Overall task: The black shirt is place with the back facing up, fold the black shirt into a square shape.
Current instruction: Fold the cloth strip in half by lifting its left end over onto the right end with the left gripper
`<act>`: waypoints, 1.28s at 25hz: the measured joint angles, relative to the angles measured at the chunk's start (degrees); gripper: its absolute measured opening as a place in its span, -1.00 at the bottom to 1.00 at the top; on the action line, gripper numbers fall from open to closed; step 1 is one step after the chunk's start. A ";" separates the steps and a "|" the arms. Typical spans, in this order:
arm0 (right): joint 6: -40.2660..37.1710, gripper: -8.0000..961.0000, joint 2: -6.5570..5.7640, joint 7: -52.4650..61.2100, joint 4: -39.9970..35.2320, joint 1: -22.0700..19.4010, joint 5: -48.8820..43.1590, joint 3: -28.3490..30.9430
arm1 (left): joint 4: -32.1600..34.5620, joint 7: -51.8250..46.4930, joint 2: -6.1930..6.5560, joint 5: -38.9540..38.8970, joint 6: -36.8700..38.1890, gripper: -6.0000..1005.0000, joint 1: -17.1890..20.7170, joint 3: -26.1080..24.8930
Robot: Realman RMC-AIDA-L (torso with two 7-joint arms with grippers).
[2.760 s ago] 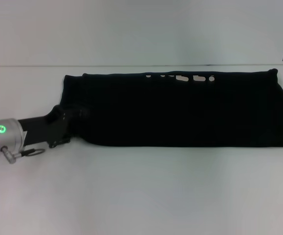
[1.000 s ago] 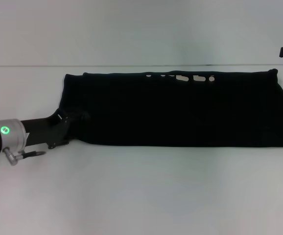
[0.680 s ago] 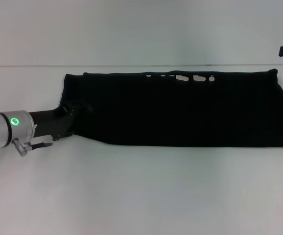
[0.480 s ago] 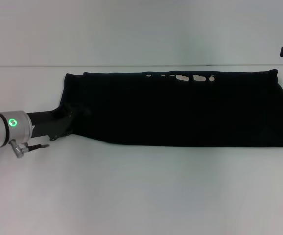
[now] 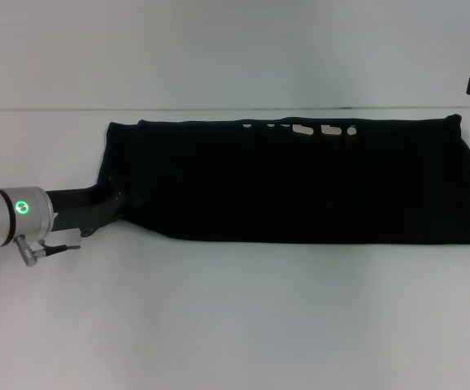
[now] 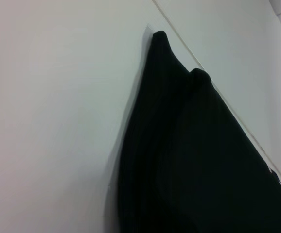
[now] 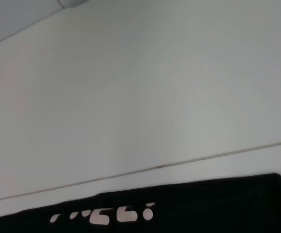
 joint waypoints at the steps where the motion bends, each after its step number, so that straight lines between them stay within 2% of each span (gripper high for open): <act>1: -0.03 0.45 0.00 -1.33 0.00 -0.07 0.51 0.29 | 0.02 0.30 -0.04 0.00 0.07 -0.65 0.01 -0.02; 4: -0.31 0.45 0.20 -8.03 0.00 -0.84 4.42 2.75 | 0.09 3.12 -0.27 -0.69 1.08 -0.77 0.16 -1.11; 8: -2.85 0.45 1.51 -23.14 -0.37 -5.64 19.77 8.88 | 0.27 6.44 -0.42 -2.53 3.35 -0.94 0.34 -1.87; 12: -6.35 0.45 4.89 -41.63 -1.53 -14.08 38.23 13.07 | 1.83 9.62 -0.52 -4.49 6.21 -0.98 1.71 -2.20; 14: -7.34 0.45 7.15 -51.38 -1.59 -18.41 44.54 13.82 | 2.71 11.13 -0.60 -4.92 7.21 -0.98 2.54 -2.22; 18: -8.22 0.45 11.82 -66.23 0.16 -25.00 53.54 17.06 | 3.84 13.63 -0.55 -4.99 7.83 -0.98 3.81 -2.24; 20: -9.25 0.45 13.13 -70.38 1.87 -26.38 55.75 18.95 | 4.35 14.28 -0.39 -4.95 7.88 -0.97 4.16 -1.98; 23: -9.89 0.45 13.47 -71.63 4.58 -27.26 56.31 20.83 | 6.10 14.03 -0.05 -4.35 7.72 -0.97 5.17 -1.52; 27: -9.16 0.45 12.71 -71.41 7.73 -27.31 56.26 20.83 | 9.29 11.48 0.36 -3.11 7.26 -0.97 7.58 -1.52; 32: -8.08 0.45 12.01 -70.27 8.26 -26.87 56.17 20.57 | 13.74 8.10 0.70 -2.40 7.08 -0.97 11.43 -1.70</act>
